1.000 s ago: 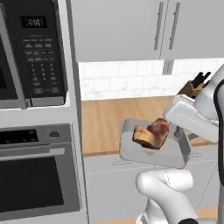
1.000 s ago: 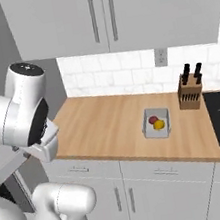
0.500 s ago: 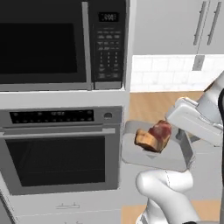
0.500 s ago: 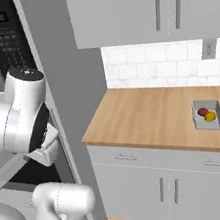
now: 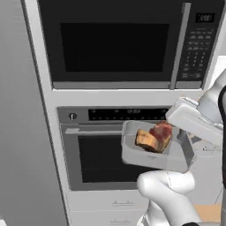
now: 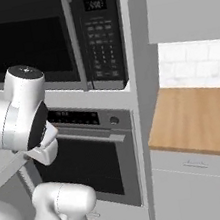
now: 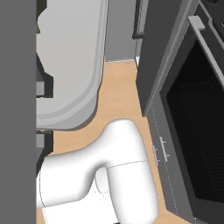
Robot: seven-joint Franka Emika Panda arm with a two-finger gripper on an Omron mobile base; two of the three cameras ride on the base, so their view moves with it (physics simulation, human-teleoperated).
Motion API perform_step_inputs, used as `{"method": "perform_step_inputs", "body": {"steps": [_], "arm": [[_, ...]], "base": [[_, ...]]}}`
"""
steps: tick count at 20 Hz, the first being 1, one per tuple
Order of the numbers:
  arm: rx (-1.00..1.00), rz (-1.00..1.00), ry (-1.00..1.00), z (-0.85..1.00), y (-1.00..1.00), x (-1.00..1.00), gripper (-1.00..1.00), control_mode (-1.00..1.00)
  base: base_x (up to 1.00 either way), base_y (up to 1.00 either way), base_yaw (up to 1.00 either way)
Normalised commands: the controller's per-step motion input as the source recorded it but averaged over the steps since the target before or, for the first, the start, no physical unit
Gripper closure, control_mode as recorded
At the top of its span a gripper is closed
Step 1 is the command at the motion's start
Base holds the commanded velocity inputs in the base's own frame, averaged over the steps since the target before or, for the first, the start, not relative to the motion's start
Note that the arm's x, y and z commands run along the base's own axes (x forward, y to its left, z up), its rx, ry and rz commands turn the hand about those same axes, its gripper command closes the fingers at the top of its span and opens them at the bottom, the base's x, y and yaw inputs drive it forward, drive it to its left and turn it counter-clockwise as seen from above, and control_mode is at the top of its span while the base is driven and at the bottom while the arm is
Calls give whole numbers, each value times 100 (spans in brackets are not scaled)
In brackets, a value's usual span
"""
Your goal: Take the meat container that has the steak and place it on the second highest rack of the freezer. Then take the vegetable container that has the tomato and lemon and place it on the highest rack of the freezer.
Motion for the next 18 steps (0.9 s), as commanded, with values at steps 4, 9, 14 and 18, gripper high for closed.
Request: {"method": "perform_step_inputs", "body": {"steps": [4,9,14,18], "arm": [[0,0,0,0,0,0,100,100],[0,0,0,0,0,0,100,100],[0,0,0,0,0,0,100,100],[0,0,0,0,0,0,100,100]], "base": [[0,100,12],[-8,100,9],[-8,100,2],[-25,99,0]]}}
